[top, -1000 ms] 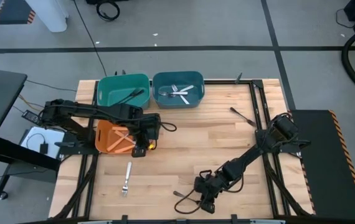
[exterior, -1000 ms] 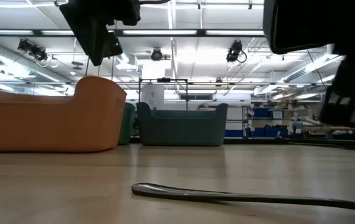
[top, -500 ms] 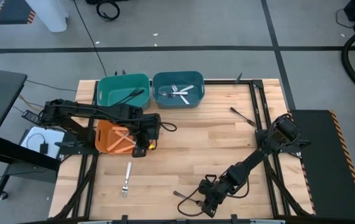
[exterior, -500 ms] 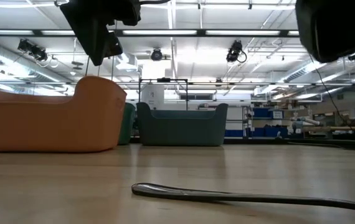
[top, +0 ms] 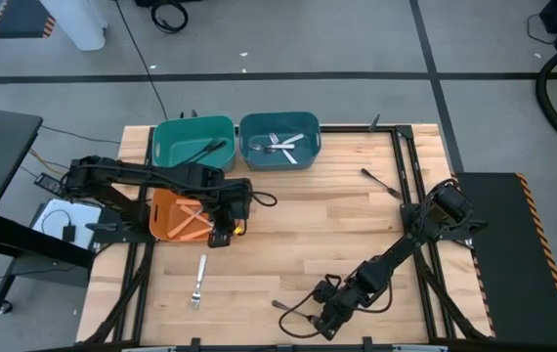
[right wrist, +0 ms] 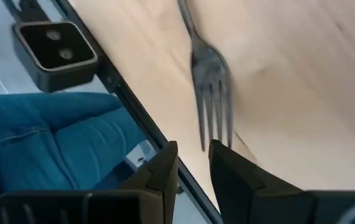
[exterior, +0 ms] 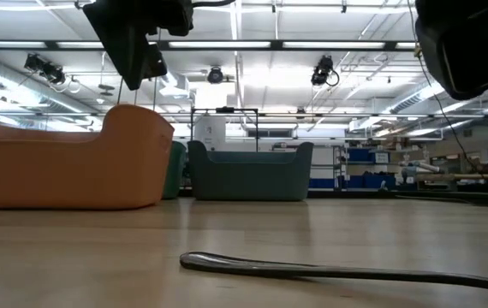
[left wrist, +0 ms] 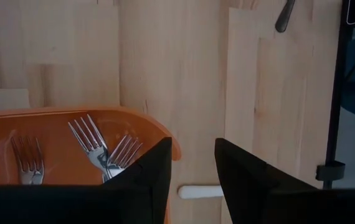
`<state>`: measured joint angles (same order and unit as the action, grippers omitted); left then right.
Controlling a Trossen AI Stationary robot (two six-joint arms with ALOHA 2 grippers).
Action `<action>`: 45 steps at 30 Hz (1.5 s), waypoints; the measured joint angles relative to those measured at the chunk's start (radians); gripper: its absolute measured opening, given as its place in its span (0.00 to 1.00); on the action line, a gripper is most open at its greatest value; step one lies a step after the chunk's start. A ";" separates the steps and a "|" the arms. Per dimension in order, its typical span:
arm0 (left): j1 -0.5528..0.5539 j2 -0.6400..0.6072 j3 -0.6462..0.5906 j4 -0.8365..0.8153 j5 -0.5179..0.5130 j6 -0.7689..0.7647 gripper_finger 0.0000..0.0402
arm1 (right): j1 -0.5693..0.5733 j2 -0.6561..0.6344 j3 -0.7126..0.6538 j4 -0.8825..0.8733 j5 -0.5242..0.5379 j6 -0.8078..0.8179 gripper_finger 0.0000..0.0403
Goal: Sort silverware by color (type)
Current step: Put the black fork into the green bin
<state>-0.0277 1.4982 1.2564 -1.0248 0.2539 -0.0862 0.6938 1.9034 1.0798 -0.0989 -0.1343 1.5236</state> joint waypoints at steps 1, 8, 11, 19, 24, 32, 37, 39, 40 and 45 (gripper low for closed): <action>0.000 0.000 0.000 0.000 0.000 0.000 0.33 | 0.002 0.000 0.000 -0.006 -0.012 0.003 0.24; 0.000 0.000 0.000 0.010 0.000 0.001 0.33 | 0.027 0.000 0.000 -0.024 -0.029 0.043 0.24; 0.000 0.000 0.000 0.023 0.000 0.001 0.33 | 0.026 0.000 0.000 -0.032 -0.026 0.047 0.24; 0.000 0.000 0.000 0.027 0.000 0.002 0.33 | 0.028 -0.006 0.000 -0.028 -0.047 0.072 0.24; 0.000 0.000 0.000 0.031 0.000 0.004 0.33 | 0.027 -0.035 0.000 -0.028 -0.038 0.073 0.24; 0.000 0.000 0.000 0.032 0.000 0.003 0.33 | 0.051 -0.041 0.000 -0.091 -0.045 0.113 0.24; 0.000 0.000 0.000 0.033 0.000 0.003 0.33 | 0.053 -0.041 -0.009 -0.113 -0.034 0.134 0.24; 0.000 0.000 0.000 0.033 0.000 0.003 0.33 | 0.048 -0.041 -0.027 -0.076 -0.020 0.148 0.24; 0.000 0.000 0.000 0.033 0.000 0.003 0.33 | 0.045 -0.041 -0.039 -0.048 -0.016 0.158 0.24; 0.000 0.000 0.000 0.033 0.000 0.002 0.33 | 0.038 -0.041 -0.074 -0.030 0.006 0.216 0.24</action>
<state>-0.0273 1.4982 1.2560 -0.9916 0.2543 -0.0837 0.7316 1.8622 1.0054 -0.1286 -0.1285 1.7394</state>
